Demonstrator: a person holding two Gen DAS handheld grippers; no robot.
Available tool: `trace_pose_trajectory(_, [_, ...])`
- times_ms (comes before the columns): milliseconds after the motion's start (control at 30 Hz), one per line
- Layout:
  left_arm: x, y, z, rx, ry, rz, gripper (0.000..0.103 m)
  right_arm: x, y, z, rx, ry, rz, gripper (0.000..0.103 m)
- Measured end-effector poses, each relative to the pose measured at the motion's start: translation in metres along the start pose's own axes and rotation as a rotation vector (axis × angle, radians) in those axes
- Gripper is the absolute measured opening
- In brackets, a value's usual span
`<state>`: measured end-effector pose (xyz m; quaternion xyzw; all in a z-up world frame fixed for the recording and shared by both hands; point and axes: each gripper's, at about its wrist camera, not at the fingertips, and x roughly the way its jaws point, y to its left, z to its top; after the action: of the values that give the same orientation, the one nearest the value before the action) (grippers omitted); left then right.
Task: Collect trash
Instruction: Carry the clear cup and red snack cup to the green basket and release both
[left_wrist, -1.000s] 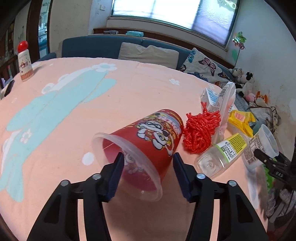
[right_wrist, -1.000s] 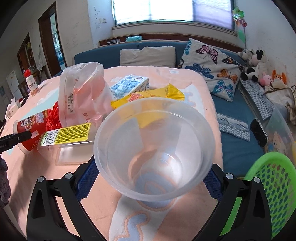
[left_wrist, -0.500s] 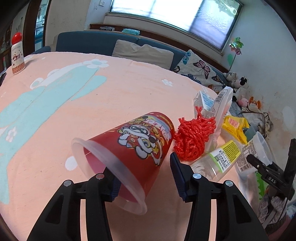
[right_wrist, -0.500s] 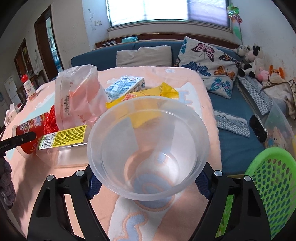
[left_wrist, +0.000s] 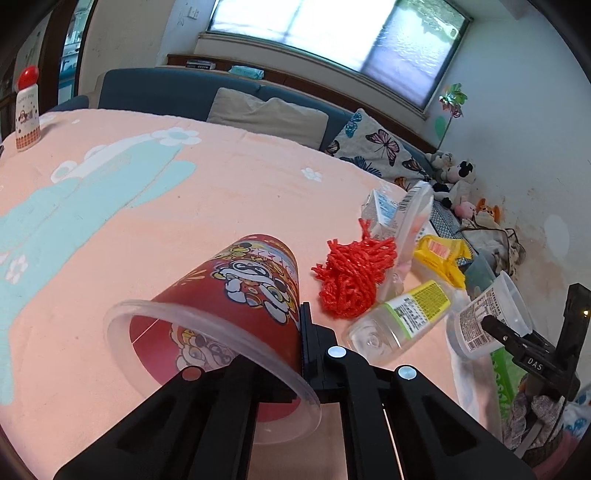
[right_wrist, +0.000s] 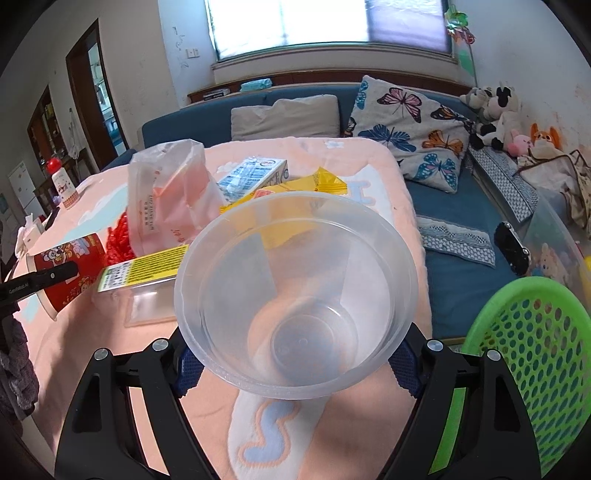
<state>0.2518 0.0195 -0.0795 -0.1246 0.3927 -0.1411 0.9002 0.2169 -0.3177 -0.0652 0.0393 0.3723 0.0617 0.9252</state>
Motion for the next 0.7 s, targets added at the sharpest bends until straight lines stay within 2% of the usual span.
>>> trace_pose_trajectory(333, [-0.047, -0.017, -0.007, 0.053, -0.057, -0.023, 0.002, -0.037, 0.008, -0.009, -0.017, -0.036, 0.007, 0.080])
trace_pose_trajectory(700, [-0.070, -0.078, -0.011, 0.158, -0.082, -0.132, 0.002, -0.079, -0.017, -0.030, 0.022, -0.064, -0.065, 0.080])
